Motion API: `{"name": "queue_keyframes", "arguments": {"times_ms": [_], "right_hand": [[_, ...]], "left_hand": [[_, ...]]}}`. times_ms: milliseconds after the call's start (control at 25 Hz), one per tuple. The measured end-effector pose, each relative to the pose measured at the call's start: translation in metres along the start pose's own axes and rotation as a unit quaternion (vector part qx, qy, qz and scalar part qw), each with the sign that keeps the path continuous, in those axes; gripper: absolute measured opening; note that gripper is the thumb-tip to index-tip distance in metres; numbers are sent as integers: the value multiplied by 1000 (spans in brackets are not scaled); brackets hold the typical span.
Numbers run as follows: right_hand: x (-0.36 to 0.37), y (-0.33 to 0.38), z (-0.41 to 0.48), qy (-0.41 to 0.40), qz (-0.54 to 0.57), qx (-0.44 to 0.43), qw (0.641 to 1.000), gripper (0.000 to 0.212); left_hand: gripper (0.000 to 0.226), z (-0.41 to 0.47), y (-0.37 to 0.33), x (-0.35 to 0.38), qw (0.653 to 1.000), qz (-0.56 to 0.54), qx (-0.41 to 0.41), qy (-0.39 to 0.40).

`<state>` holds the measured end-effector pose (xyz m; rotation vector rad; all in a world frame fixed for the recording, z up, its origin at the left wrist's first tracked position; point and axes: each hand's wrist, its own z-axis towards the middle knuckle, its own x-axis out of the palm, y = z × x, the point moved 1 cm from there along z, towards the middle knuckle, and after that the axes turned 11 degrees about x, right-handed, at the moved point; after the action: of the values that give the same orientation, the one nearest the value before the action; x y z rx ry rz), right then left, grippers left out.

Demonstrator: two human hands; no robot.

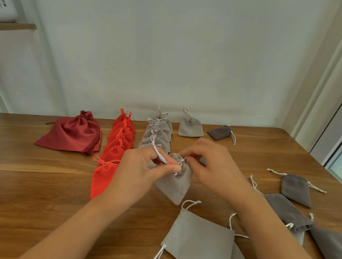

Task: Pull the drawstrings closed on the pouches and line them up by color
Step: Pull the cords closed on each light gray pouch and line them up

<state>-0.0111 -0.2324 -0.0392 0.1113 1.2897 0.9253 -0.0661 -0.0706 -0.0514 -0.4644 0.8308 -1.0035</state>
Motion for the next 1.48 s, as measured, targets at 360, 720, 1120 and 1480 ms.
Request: {"name": "queue_keyframes", "arguments": {"times_ms": [360, 720, 1120, 1480], "right_hand": [[-1, 1, 1, 33, 225, 126, 966, 7], [4, 7, 1, 64, 464, 227, 854, 14], [19, 11, -2, -156, -25, -1, 987, 11], [21, 1, -1, -185, 55, -47, 980, 11]], "left_hand": [[8, 2, 0, -7, 999, 26, 13, -15], [5, 2, -7, -8, 997, -48, -57, 33], [7, 0, -7, -4, 998, -26, -38, 36], [14, 8, -4, -5, 955, -256, -141, -53]]}}
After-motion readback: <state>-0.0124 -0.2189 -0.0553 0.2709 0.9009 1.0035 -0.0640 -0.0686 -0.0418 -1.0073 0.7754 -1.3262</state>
